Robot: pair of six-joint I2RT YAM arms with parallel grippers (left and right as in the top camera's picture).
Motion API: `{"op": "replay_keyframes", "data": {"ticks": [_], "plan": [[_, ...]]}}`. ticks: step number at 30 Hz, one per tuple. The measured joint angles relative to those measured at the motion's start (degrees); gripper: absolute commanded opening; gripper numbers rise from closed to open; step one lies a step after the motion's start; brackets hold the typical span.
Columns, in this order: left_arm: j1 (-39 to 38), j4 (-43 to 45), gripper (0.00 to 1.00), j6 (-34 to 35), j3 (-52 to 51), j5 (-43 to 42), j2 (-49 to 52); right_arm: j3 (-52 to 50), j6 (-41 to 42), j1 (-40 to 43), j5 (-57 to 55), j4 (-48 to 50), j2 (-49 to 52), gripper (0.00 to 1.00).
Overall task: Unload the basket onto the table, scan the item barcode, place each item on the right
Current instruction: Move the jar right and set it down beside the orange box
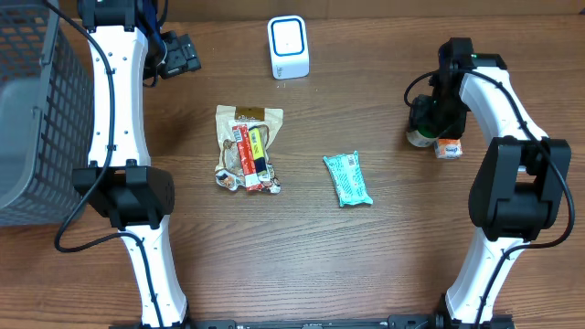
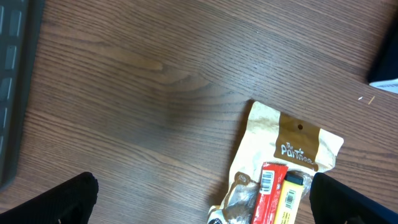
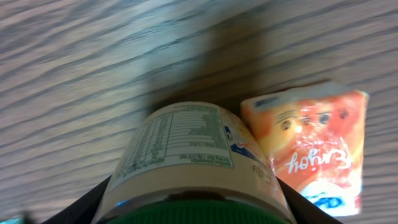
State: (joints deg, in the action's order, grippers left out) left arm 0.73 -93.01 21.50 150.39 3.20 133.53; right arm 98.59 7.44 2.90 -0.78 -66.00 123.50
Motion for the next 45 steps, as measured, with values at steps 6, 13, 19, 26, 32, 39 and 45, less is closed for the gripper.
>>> {"op": "replay_keyframes", "data": {"ticks": [6,13,19,26,32,39,45], "plan": [[0.00,0.00,1.00,0.00,0.00,-0.02,0.00,-0.02,-0.04,0.37,-6.54,-0.15,0.02,0.26],[0.00,0.00,1.00,0.00,0.00,0.00,0.00,-0.02,-0.13,2.14,-10.21,-0.66,0.02,0.27],[0.00,0.00,1.00,0.00,0.00,0.00,0.00,-0.02,-0.20,3.43,-11.67,-1.03,0.02,0.41],[0.00,0.00,1.00,0.00,0.00,0.00,0.00,-0.02,-0.28,3.87,-12.33,-1.07,0.02,0.91],[0.00,0.00,1.00,0.00,0.00,0.00,0.00,-0.02,-0.42,3.87,-12.66,-0.85,0.02,1.00],[0.00,0.00,1.00,0.00,0.00,0.00,0.00,-0.04,-0.44,3.89,-12.74,5.18,0.02,1.00],[0.00,0.00,1.00,0.00,0.00,0.00,0.00,-0.13,-1.97,3.91,-12.74,19.80,0.02,1.00]]}}
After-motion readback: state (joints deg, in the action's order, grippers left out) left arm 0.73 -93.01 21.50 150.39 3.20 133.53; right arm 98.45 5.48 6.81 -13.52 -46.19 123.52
